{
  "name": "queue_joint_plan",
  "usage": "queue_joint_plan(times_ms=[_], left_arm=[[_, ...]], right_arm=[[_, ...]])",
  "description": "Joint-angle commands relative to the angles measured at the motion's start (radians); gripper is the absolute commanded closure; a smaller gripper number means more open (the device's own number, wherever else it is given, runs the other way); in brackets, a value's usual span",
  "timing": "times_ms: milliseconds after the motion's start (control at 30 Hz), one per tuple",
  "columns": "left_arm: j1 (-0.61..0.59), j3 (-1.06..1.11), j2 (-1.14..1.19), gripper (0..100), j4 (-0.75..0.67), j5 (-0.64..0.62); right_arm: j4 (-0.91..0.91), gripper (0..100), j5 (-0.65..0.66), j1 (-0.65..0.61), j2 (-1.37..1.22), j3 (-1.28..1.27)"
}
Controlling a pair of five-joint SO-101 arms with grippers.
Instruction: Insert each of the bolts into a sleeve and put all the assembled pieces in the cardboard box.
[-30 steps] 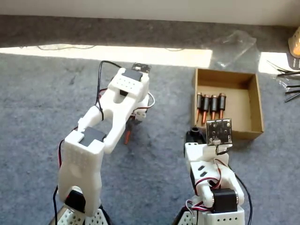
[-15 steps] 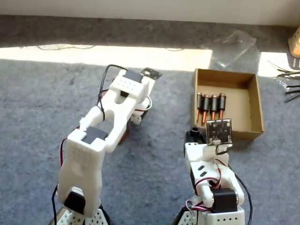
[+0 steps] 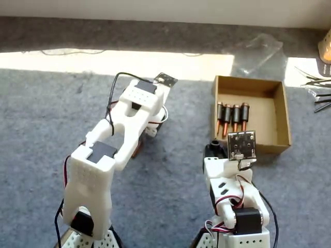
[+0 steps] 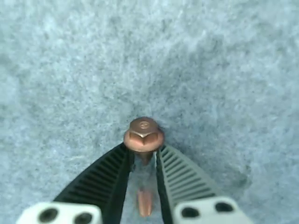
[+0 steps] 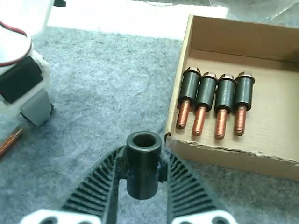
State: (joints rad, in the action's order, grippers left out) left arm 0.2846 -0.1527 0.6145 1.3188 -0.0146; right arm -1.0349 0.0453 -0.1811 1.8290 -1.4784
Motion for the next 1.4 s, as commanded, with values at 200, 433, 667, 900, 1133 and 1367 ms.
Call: queue_joint_plan(times_ms=[200,433,667,900,1133,1367], left_arm=[[-0.018,0.012,-0.036,92,-0.064,-0.021],[-0.019,0.01,-0.044,89,-0.064,-0.021],[-0.019,0.012,-0.071,89,-0.071,-0.02],[-0.019,0.015,-0.068,89,-0.066,-0.021],[0.004,0.07,-0.028,89,-0.138,-0.026],[0.007,0.068,-0.065,97,-0.138,-0.02]], right_arm=[[0.027,99.5,0.0,0.008,0.01,0.01],[0.027,99.5,0.0,0.008,0.01,0.01],[0.027,99.5,0.0,0.008,0.01,0.01],[0.027,99.5,0.0,0.008,0.01,0.01],[0.027,99.5,0.0,0.008,0.01,0.01],[0.027,99.5,0.0,0.008,0.01,0.01]])
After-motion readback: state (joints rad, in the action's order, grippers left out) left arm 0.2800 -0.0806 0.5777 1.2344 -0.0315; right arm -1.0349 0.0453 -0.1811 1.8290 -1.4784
